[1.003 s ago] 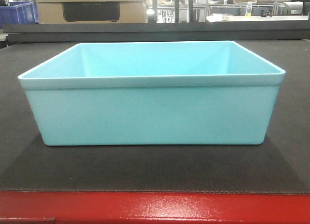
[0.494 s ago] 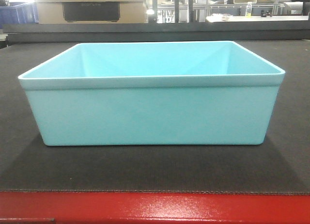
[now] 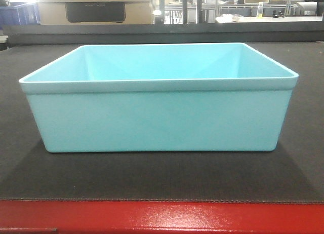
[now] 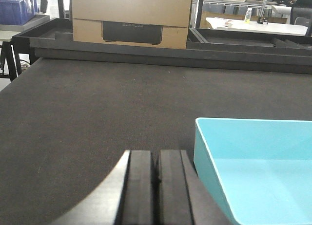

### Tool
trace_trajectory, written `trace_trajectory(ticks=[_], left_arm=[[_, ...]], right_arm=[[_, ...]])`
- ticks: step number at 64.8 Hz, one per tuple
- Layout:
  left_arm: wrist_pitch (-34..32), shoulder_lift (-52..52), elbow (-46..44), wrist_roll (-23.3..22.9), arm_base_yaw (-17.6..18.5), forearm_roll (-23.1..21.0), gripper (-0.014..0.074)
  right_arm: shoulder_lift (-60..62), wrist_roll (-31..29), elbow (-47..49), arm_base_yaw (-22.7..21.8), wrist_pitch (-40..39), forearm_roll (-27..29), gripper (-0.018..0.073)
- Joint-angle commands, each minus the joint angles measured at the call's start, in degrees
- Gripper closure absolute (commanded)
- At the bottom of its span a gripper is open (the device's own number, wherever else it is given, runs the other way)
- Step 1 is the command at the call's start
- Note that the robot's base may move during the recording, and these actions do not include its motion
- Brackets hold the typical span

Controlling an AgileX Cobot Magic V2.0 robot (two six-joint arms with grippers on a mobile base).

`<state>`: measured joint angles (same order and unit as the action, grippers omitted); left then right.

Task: Fetch blue bin and place on conveyor start

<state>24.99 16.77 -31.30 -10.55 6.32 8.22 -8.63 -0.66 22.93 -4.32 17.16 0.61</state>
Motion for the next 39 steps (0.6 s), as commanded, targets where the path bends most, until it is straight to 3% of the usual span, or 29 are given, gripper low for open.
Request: trace_trajectory(ticks=[1,11,23,29,39], left_arm=[[-0.8,-0.3,0.1,0.2,-0.1,0.1,0.0707],[-0.7,-2.0,0.8,1.7,-2.0,-0.8,0.0707],[-5.3,-9.2,7.8,15.2,-10.6,-10.7,0.0707],[-11.6,-13.6,14.8,15.5,-13.4,-11.6,0.0707],[-21.0,-16.8,25.6,15.5,-12.9,-11.6,0.0707]], right_arm=[[0.3,-0.3,-0.1,-0.3,-0.8,-0.6,0.0721],[0.3,-0.3,-0.1,-0.3,-0.8,-0.6,0.0721],[0.3,-0.3,-0.1,-0.3,-0.8,-0.6,0.0721],[0.3,-0.3,-0.1,-0.3,-0.8,-0.6,0.0721],[0.3,-0.3,-0.1,-0.3,-0.9,-0.6,0.0721]])
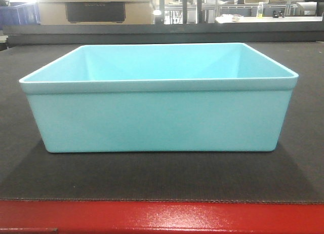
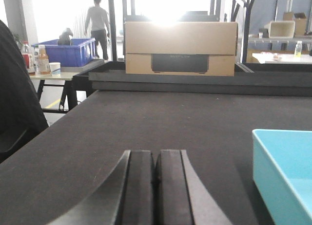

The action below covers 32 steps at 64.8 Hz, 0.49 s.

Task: Fetch blue bin and place on conveyor start

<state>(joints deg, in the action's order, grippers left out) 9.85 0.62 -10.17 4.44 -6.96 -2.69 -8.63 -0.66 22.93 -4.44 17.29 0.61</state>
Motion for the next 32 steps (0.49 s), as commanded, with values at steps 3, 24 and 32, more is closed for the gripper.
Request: trace_trajectory(ticks=[3,24,32], left_arm=[[-6.5,-0.6,6.4,0.5,1.1,-0.7,0.0707],[-8.7,-0.6,10.2,0.5,4.4,-0.6,0.0707],[-9.2,-0.6,10.2,0.5,4.3,-0.6,0.0707]], right_arm=[[0.4,-0.3,-0.1,-0.2,-1.1,-0.6,0.0721],[0.4,-0.3,-0.1,-0.2,-1.1,-0.6,0.0721],[0.4,-0.3,-0.1,-0.2,-1.1,-0.6,0.0721]])
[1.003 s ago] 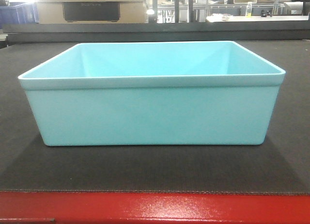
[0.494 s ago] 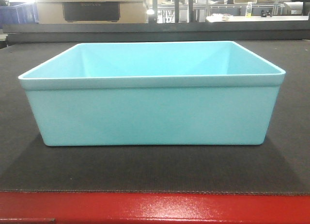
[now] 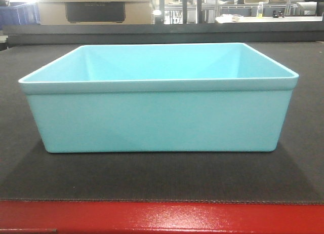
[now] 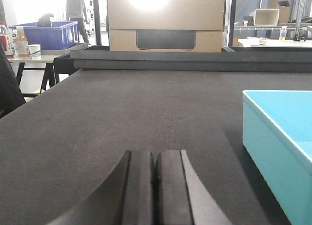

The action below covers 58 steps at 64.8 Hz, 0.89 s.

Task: Fetch blue bin and place on conveyor start

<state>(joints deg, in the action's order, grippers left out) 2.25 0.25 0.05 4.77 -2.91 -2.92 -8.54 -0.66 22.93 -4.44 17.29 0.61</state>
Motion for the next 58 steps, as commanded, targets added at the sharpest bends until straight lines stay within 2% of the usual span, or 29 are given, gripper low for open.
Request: trace_trajectory(ticks=[1,39,41,52,58], left_arm=[[-1.6,-0.2,-0.1,0.2,0.2,-0.4,0.0707],[-1.6,-0.2,-0.1,0.2,0.2,-0.4,0.0707],[-1.6,-0.2,-0.1,0.2,0.2,-0.4,0.0707],[-1.6,-0.2,-0.1,0.2,0.2,-0.4,0.0707],[-1.6,-0.2,-0.1,0.2,0.2,-0.4,0.0707]], right_arm=[[0.3,-0.3,-0.1,-0.2,-1.1,-0.6,0.0721],[0.3,-0.3,-0.1,-0.2,-1.1,-0.6,0.0721],[0.3,-0.3,-0.1,-0.2,-1.2,-2.0,0.0721],[1.2,-0.3,-1.6,-2.8,-1.5,0.6,0.0721],[2.9,-0.3,-6.1,-4.5,-4.4,2.3,0.0721]])
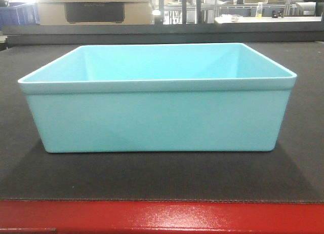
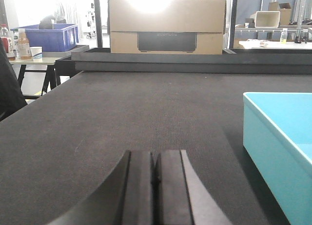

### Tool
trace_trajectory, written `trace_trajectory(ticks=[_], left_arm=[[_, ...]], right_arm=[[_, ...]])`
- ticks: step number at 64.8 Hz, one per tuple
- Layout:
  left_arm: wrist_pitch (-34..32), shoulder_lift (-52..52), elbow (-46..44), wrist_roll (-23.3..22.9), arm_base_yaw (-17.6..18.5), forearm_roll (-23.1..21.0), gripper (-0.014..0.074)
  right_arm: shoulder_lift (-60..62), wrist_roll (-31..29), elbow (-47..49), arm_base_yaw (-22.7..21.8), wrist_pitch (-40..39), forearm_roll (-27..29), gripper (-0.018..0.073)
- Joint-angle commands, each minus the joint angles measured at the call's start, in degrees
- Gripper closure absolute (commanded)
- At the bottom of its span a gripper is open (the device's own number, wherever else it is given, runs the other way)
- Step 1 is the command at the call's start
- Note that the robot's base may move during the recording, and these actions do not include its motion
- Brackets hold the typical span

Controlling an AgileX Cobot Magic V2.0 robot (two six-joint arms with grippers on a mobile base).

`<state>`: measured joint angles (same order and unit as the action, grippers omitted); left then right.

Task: Fetch blue bin and place on conveyor start

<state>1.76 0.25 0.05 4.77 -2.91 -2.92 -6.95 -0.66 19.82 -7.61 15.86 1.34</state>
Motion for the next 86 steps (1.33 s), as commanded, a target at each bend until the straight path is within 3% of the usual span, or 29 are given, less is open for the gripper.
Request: trace_trajectory(ticks=[1,18,86], left_arm=[[-1.1,-0.2,-0.1,0.2,0.2,-0.4,0.0707],[-1.1,-0.2,-0.1,0.2,0.2,-0.4,0.0707],[-1.1,-0.2,-0.1,0.2,0.2,-0.4,0.0707]], right_arm=[[1.8,-0.3,-4.3,-1.5,-3.8,1.8,0.0721],[7.0,-0.3,-19.8,-1.9,-12.2,2.8,0.0721],[7.0,-0.3,-19.8,-1.9,-12.0,2.8,0.0721]])
